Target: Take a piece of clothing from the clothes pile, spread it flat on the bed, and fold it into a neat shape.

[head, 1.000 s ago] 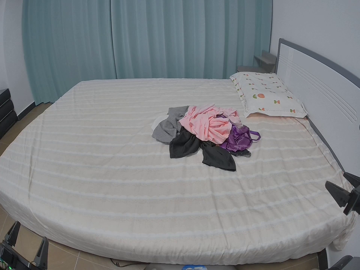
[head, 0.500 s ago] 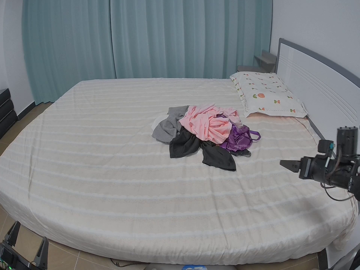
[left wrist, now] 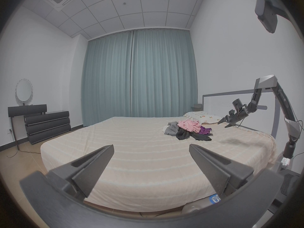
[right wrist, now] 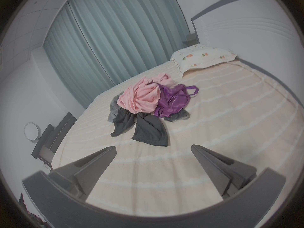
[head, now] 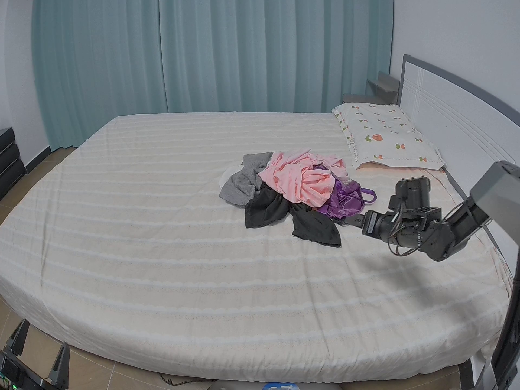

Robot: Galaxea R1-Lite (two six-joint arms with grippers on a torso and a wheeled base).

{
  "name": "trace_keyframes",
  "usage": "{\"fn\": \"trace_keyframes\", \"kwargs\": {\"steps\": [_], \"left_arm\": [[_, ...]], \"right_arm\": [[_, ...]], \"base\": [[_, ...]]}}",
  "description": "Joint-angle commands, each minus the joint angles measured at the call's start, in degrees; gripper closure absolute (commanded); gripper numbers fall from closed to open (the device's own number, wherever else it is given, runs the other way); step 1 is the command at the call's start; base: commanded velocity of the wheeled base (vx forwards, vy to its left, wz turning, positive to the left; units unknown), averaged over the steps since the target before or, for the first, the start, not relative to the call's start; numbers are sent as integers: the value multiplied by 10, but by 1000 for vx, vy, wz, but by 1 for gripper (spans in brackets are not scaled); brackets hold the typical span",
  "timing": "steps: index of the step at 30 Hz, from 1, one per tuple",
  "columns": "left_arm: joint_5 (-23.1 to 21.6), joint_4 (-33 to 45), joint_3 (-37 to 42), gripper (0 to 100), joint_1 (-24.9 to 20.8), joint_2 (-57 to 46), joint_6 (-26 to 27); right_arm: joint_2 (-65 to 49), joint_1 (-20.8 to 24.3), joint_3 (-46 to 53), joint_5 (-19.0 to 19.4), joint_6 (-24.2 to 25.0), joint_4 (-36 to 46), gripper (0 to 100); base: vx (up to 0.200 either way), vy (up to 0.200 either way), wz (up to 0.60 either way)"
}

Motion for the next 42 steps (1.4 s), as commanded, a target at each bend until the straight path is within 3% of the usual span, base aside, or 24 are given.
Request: {"fn": "trace_keyframes", "kwargs": {"steps": [1,7,17,34,35,42], "left_arm": [[-1,0,10,0,0,-8,0],[-1,0,10,0,0,-8,-1],[0,0,10,0,0,-8,0],[-1,0,10,0,0,-8,-1],[0,0,10,0,0,-8,0],[-1,0,10,0,0,-8,0]], "right_arm": [[137,24,-87,-10,17,0,0],[211,28,-191,-29,26,48,0],[270,33,-280,-30,56,72,0],[368,38,-461,-76,101,127,0],[373,39,-468,-76,101,130,100],[374,46,-497,-80,141,131,100]], "base": [[0,0,0],[0,0,0],[0,0,0],[0,0,0],[0,0,0],[0,0,0]]}}
